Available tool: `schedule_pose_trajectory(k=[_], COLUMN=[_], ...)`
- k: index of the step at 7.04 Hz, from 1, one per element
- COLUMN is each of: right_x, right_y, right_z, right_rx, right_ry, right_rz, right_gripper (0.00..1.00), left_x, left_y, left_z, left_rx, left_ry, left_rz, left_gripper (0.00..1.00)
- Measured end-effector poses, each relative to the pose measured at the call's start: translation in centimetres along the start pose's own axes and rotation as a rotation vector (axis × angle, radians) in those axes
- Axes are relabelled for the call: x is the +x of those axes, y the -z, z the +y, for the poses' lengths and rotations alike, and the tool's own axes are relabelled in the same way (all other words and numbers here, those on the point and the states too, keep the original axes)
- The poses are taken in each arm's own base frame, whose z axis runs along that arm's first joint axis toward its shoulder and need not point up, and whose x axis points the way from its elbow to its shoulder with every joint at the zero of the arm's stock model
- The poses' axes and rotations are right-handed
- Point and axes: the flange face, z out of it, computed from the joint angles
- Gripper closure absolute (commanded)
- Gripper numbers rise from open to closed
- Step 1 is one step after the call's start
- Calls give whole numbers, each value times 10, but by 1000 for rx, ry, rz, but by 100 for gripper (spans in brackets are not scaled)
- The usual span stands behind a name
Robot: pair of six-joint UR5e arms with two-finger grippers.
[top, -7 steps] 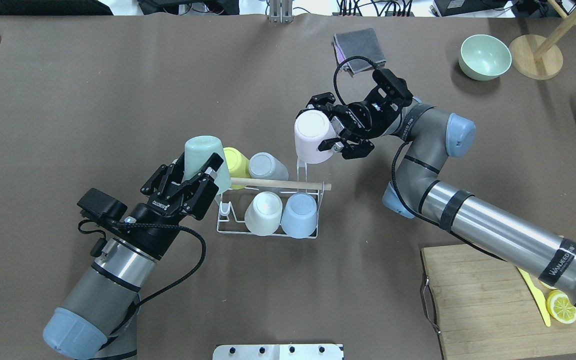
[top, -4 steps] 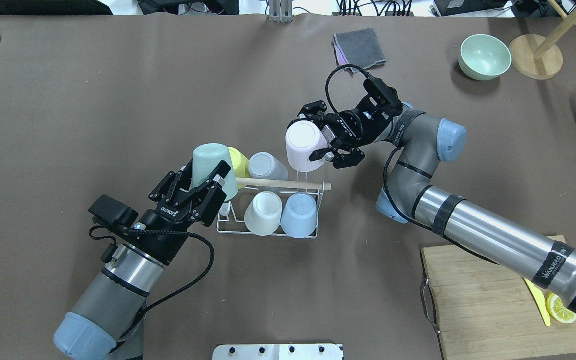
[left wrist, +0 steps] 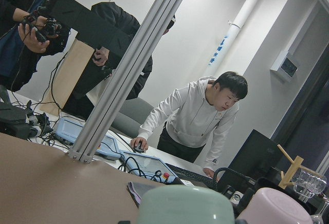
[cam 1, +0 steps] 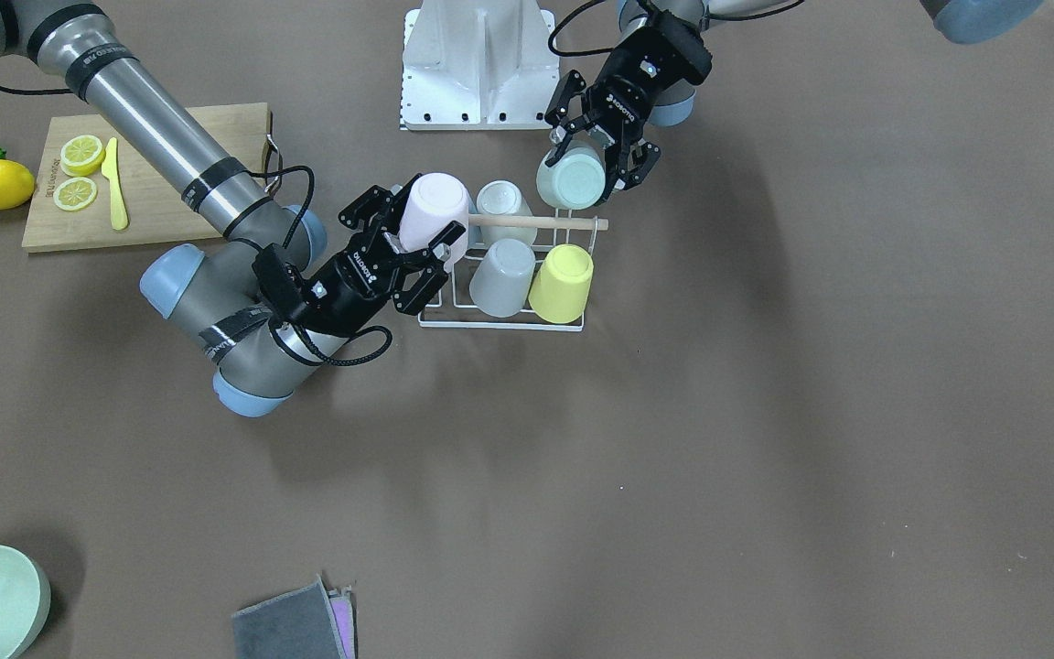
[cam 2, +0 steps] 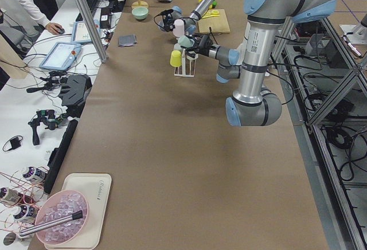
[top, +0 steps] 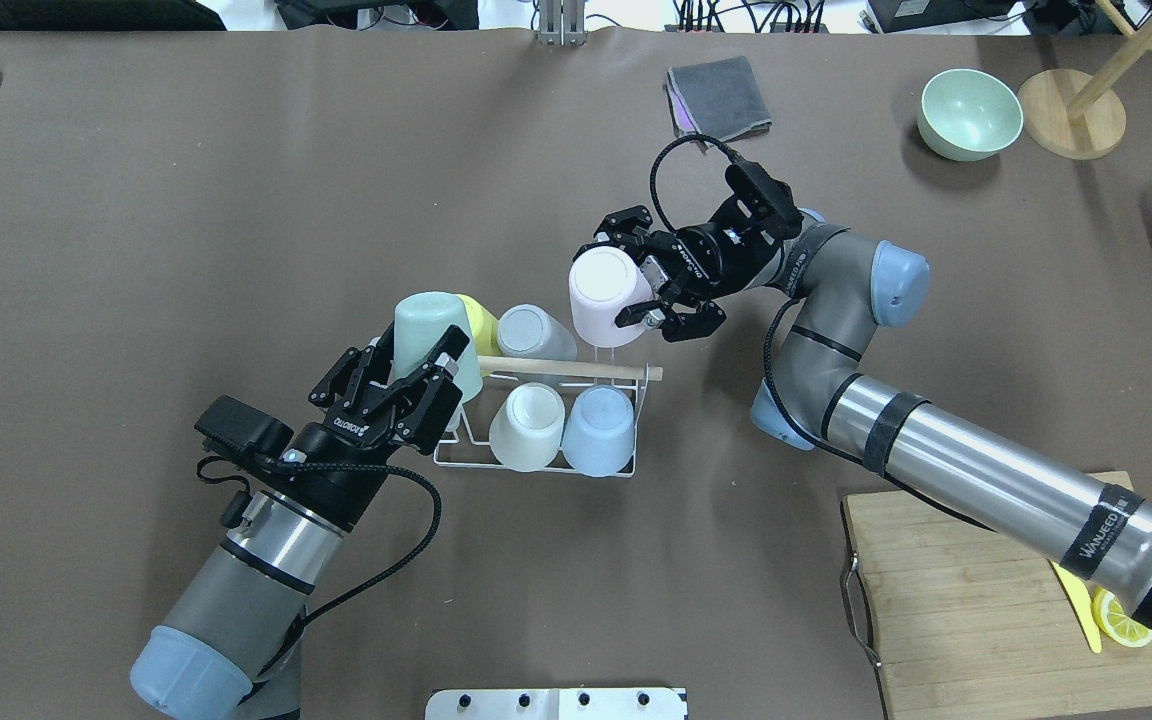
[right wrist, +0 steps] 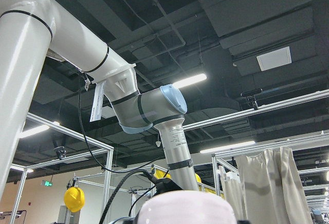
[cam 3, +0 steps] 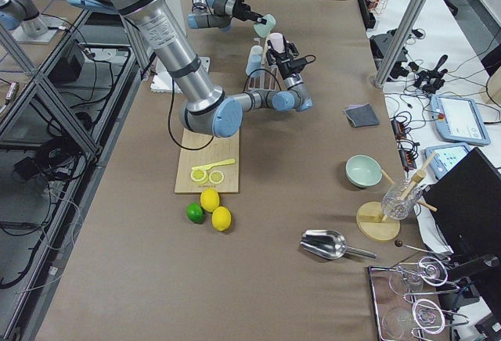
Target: Place cup on cup holder
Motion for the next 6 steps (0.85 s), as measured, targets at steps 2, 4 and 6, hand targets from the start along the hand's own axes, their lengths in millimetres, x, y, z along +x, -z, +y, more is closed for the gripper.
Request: schedule_pose_trajectory(k=[2,4,6], right_x=[3,5,8], right_y=[-4,-1,19], right_z=[-1,-8,-35], right_rx=[8,10,-2], right_ry=[-7,-1,9], right_rz=[-1,3,23], right_gripper=[0,0,0], left_x=[-8,-13,-15], left_y=[1,1,1], left_z=[6,11,14], left_rx=[0,0,0], left_ry=[-3,-5,-8], left_rz=[-2,-3,-8], left_gripper=[61,61,61])
